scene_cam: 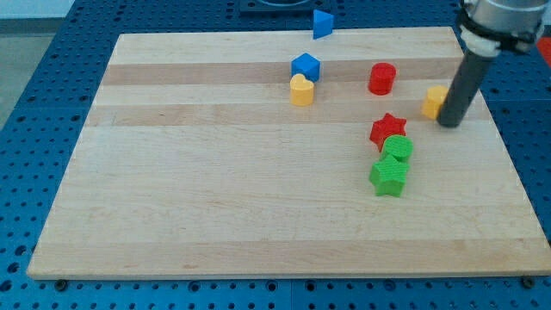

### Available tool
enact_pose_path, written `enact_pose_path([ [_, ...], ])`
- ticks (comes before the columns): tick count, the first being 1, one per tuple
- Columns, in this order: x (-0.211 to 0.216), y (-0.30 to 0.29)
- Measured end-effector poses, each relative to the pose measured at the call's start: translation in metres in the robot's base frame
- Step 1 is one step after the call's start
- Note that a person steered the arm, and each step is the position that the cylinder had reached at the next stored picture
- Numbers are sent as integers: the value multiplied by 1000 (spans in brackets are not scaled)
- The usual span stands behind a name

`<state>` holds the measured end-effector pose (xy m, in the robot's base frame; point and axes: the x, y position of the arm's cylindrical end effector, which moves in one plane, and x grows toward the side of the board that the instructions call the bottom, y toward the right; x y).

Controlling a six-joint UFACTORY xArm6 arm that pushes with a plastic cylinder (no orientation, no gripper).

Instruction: Separate the hexagon from the red circle

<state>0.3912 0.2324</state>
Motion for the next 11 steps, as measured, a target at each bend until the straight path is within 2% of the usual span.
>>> enact_pose_path([
  [3, -146, -1],
  [4, -126, 40],
  [5, -67, 38],
  [6, -48, -28],
  [7, -60, -47],
  [8, -106, -50],
  [10, -132, 3],
  [11, -171, 14],
])
